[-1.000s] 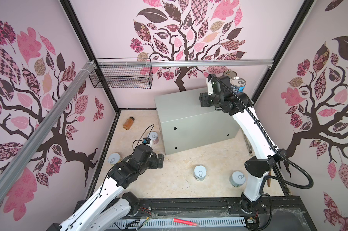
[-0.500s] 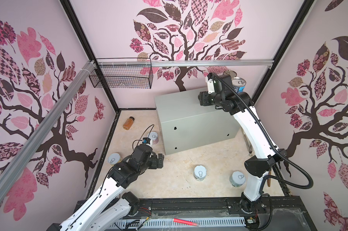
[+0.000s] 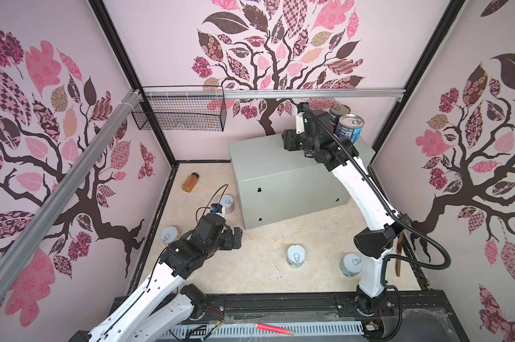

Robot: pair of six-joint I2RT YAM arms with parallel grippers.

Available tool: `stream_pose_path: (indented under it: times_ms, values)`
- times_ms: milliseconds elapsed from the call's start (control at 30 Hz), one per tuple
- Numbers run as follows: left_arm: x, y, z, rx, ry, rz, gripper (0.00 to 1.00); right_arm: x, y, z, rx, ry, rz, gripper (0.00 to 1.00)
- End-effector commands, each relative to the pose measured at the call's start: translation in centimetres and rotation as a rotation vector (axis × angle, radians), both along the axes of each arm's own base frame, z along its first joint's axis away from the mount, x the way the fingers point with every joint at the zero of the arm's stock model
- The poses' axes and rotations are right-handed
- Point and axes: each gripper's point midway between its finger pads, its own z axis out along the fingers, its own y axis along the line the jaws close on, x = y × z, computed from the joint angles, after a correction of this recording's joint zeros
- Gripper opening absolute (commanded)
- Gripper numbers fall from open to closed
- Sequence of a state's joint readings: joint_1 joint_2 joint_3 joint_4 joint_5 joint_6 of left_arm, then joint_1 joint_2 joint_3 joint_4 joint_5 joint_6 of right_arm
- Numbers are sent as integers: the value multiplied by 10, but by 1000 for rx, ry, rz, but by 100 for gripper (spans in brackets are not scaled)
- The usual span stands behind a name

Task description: Place and organize the canned foods onto the counter

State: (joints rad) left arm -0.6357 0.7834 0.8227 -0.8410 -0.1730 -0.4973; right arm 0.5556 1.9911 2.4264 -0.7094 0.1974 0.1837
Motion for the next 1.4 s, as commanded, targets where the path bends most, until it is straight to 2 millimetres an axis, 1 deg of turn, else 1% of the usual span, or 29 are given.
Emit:
stream_pose_path:
  times_ms: [0,133,267,400,567,833,1100,1367]
  values:
    - [-2,2,-6,14,2,-1,98,18,7,7,54,-49,-29,62]
    - [-2,2,-5,13,1,-1,98,30,13,-1,74,-51,-33,62]
    - [-2,3,-6,14,2,0,98,44,10,-14,85,-28,-49,62]
    - [-2,2,-6,16,3,0,98,56,1,-28,85,-2,-68,62]
    - [-1,2,-7,16,6,-1,98,65,-13,-35,84,16,-84,62]
    - [-1,2,-8,19,12,1,98,67,-27,-37,44,9,-104,63]
    - [-1,3,-8,20,11,4,98,64,-28,-32,30,-1,-89,63]
    - [-1,4,-7,19,6,6,98,54,-31,-31,-53,-20,-43,65]
